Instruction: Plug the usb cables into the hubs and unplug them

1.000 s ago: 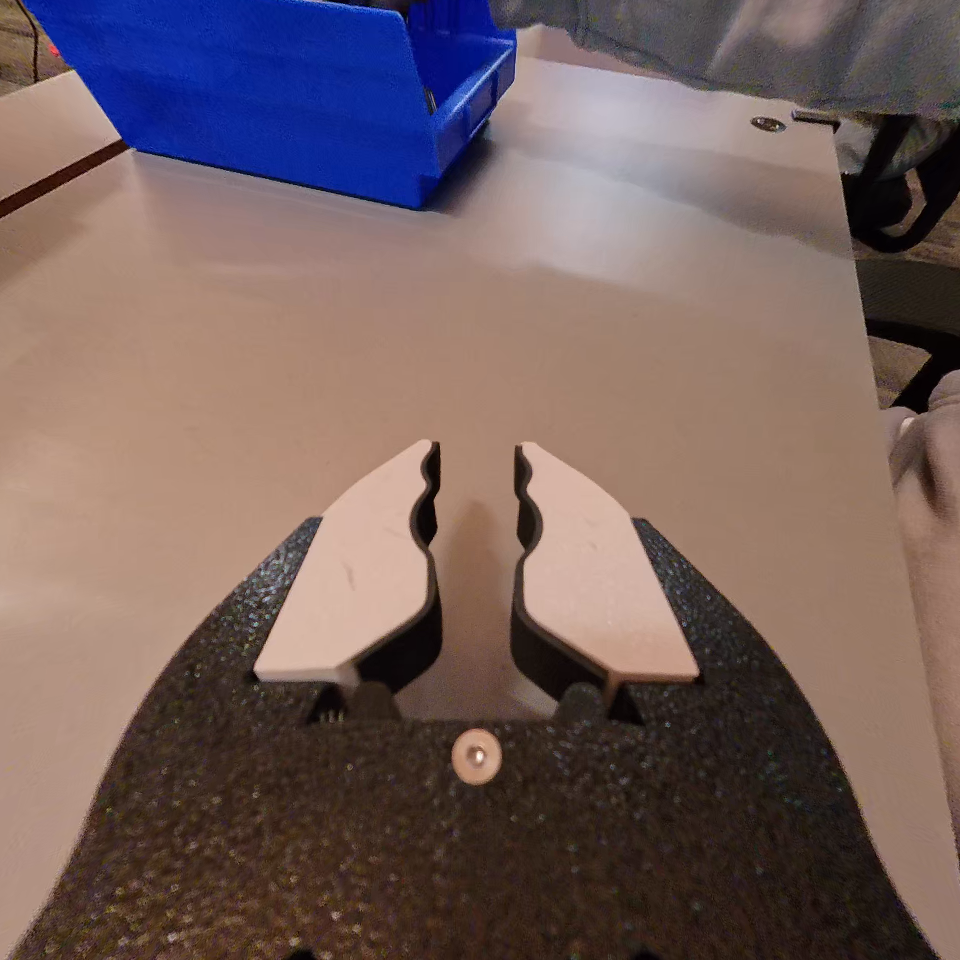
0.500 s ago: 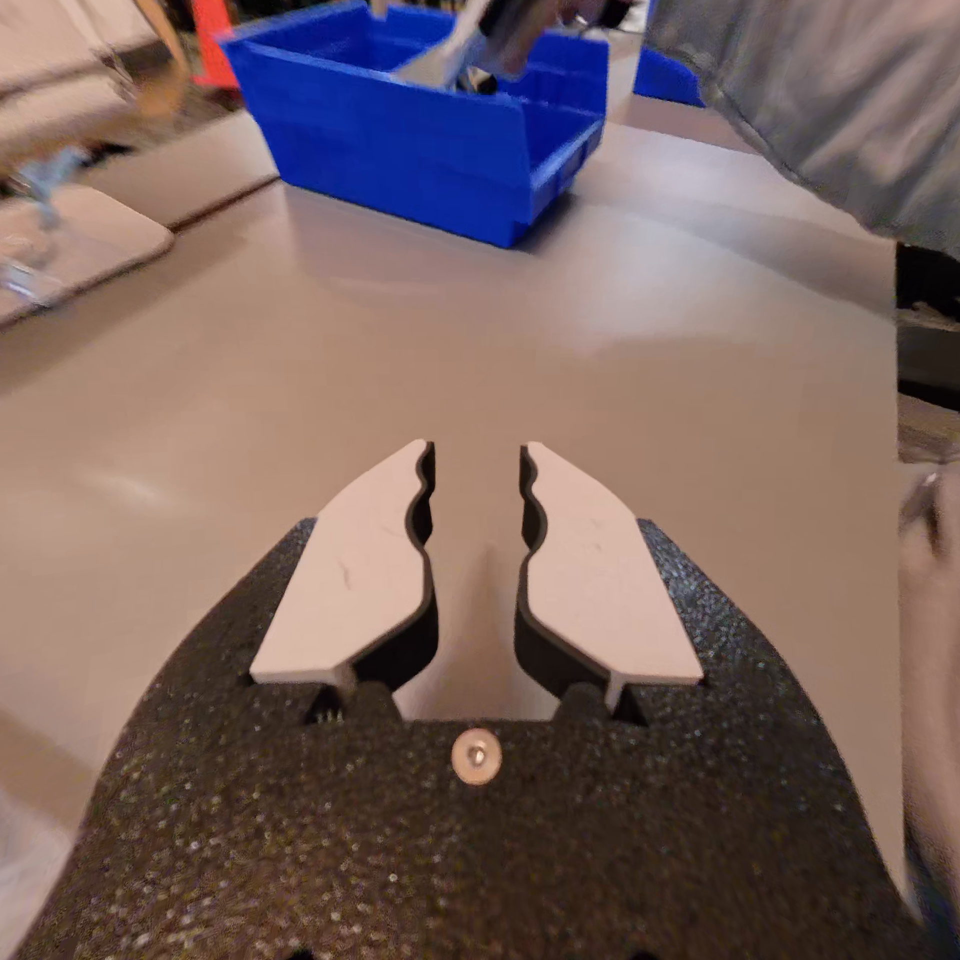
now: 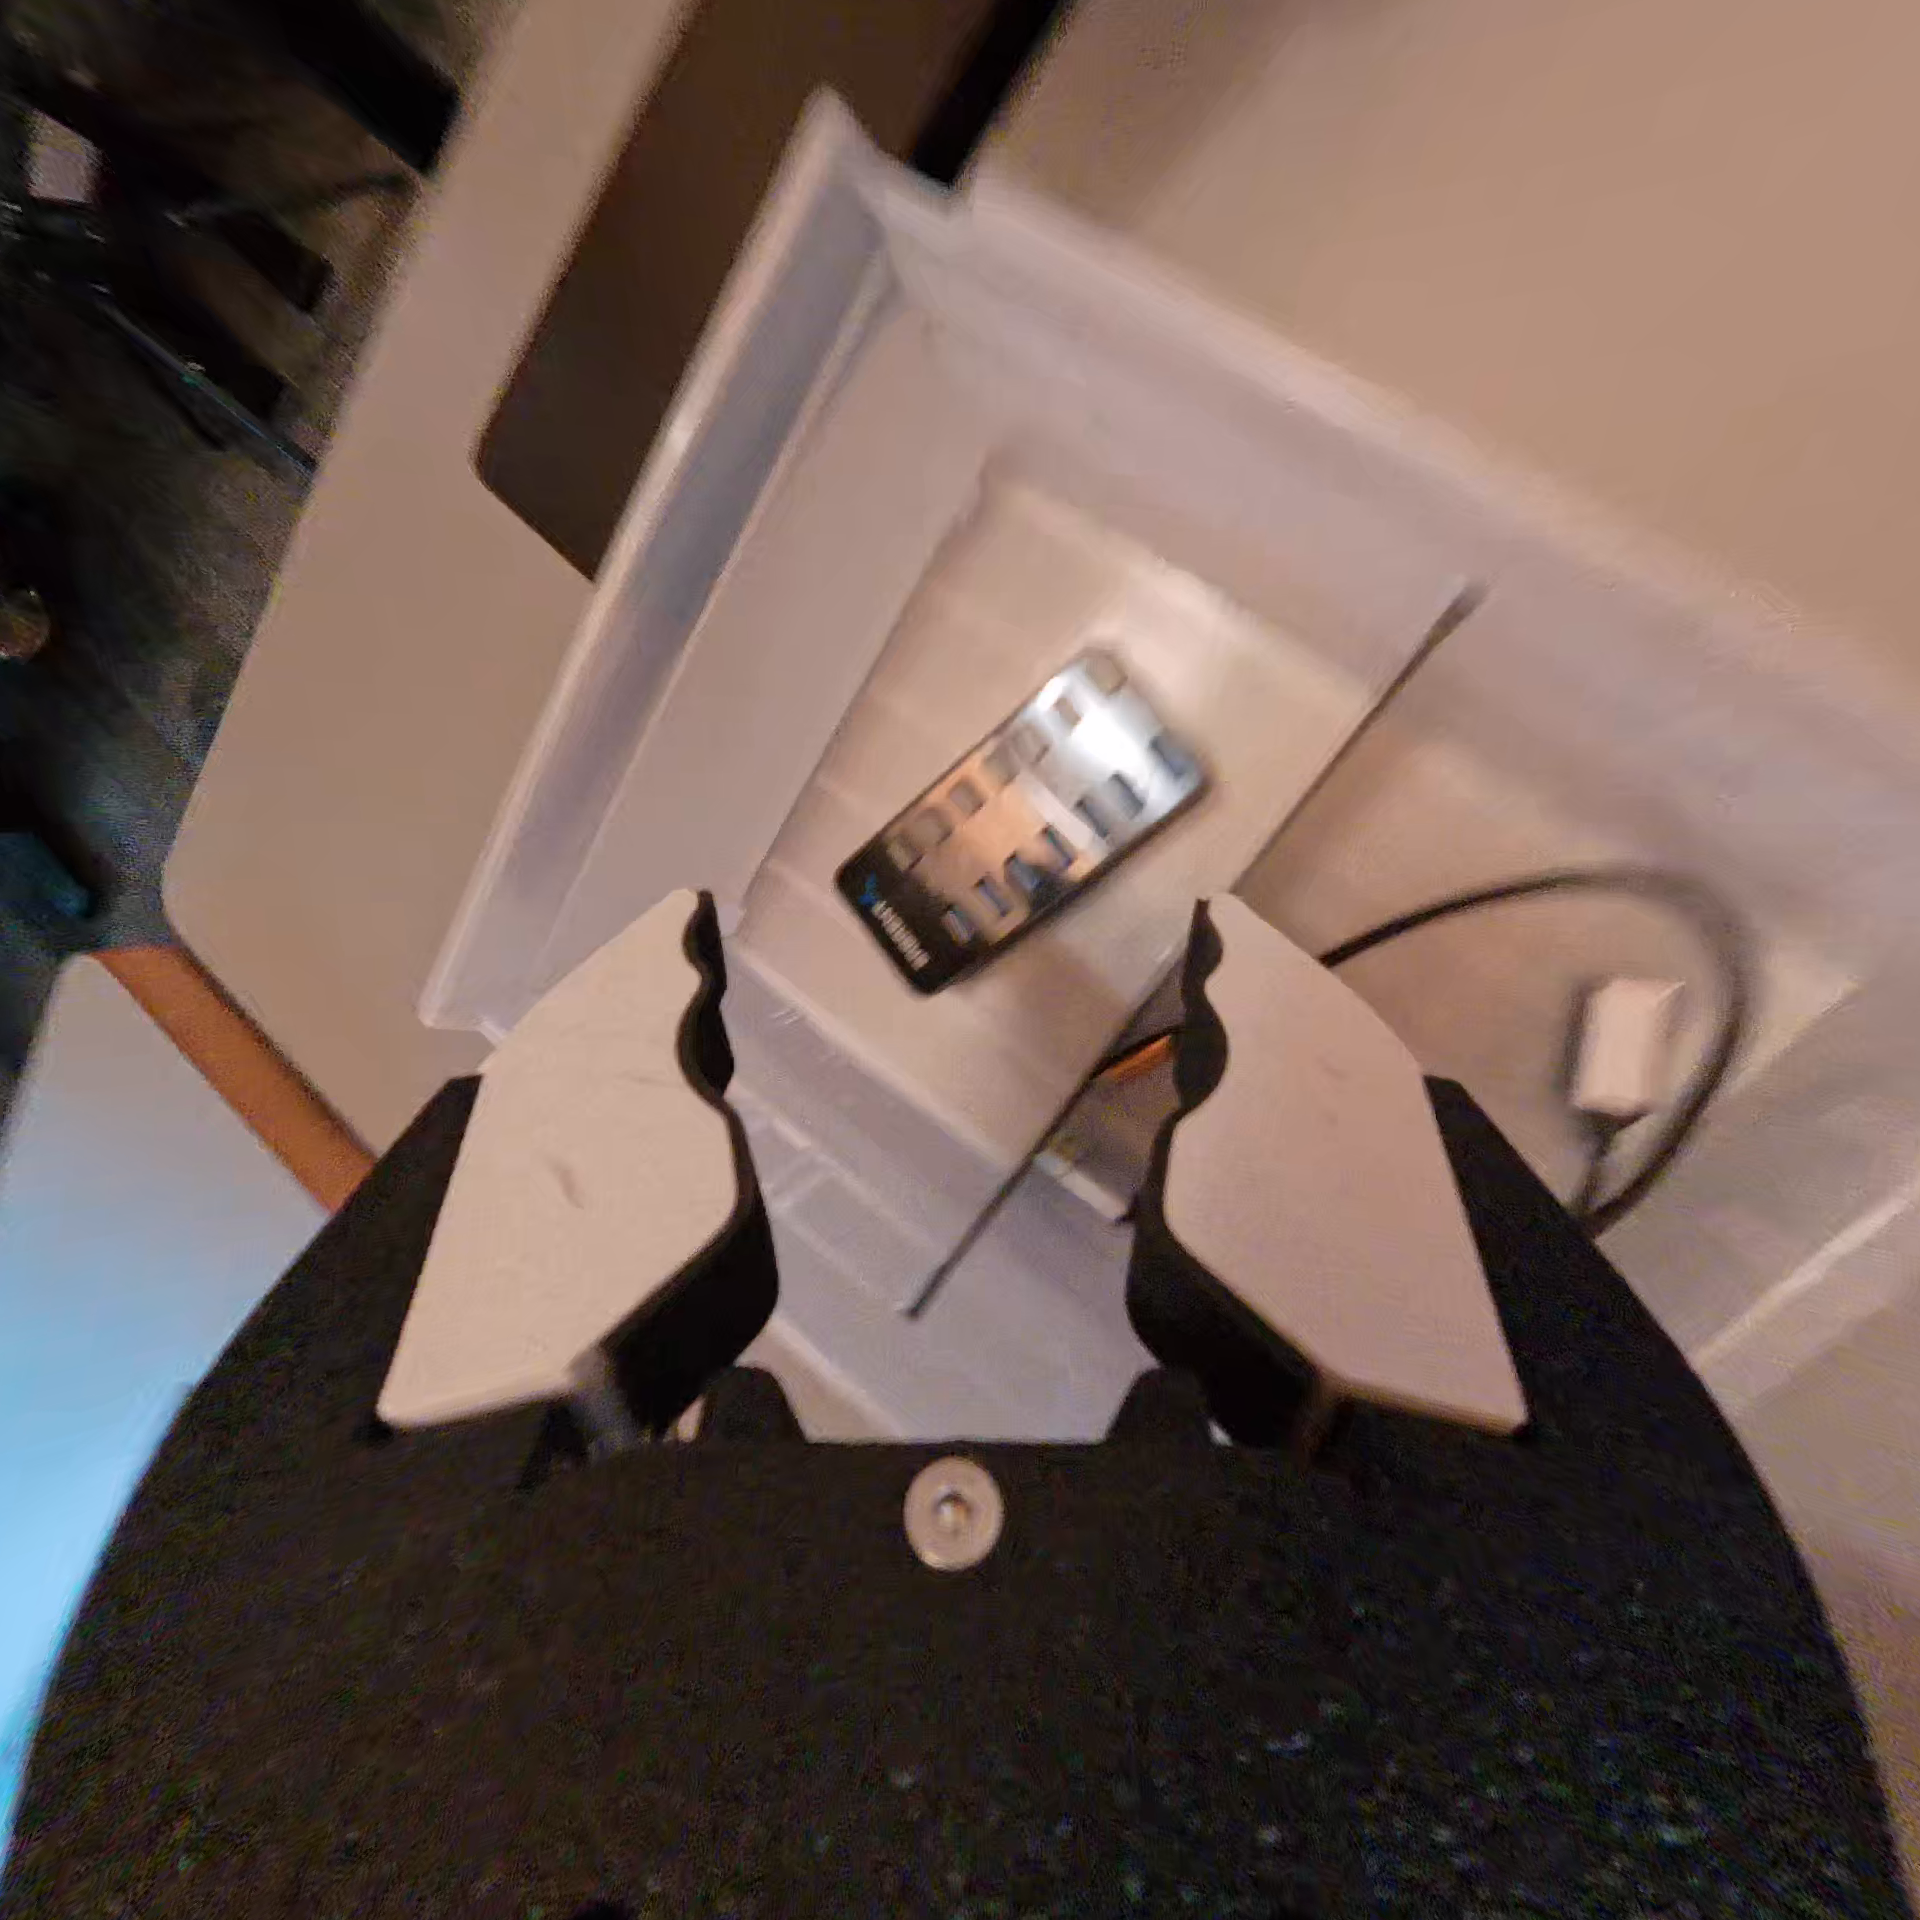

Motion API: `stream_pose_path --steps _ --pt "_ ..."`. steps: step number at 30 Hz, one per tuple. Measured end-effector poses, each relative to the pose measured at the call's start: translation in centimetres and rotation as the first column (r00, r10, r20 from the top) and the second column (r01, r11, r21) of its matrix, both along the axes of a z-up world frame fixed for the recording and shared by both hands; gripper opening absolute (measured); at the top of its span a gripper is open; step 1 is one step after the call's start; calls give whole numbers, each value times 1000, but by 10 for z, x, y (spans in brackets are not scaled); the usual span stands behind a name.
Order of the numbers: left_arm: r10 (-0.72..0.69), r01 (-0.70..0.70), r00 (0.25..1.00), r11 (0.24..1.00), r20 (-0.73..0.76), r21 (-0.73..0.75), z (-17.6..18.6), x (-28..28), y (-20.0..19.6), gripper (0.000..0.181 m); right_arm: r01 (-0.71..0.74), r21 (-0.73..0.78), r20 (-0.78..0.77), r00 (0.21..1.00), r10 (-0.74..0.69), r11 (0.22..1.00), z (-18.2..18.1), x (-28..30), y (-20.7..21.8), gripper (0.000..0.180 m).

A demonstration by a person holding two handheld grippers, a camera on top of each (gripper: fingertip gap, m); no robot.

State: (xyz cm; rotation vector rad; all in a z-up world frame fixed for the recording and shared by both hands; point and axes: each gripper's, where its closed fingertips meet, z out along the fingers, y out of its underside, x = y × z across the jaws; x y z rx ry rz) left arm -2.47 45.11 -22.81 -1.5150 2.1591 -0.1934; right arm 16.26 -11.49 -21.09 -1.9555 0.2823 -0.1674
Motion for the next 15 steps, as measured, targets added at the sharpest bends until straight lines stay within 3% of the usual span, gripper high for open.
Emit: stream_pose_path --steps 1,4,8,10,13,14,15 --pt "-50 55 994 997 -94 57 -13 -2 12 85 -12 2 6 1000 12 1000 -1 -4 -2 89" --pt "-188 254 940 943 -286 215 -42 0 38 88 -26 -7 -8 1000 26 1000 -7 -11 -11 89" --pt "-252 427 837 856 -486 291 -68 6 54 94 -27 36 -94 995 30 999 -12 -17 -18 88" --pt "-282 484 791 831 -543 274 -81 9 55 87 -32 63 -122 992 40 997 -12 -19 -17 87" --pt "-314 522 751 821 -580 231 -95 12 56 95 -26 56 -113 993 32 998 -14 -16 -12 87" --pt "-330 527 729 829 -600 185 -100 9 54 89 -24 48 -111 993 29 999 -15 -15 -9 87" --pt "-371 546 682 832 -630 102 -104 2 49 71 -29 42 -110 993 34 999 -15 -14 -5 87"
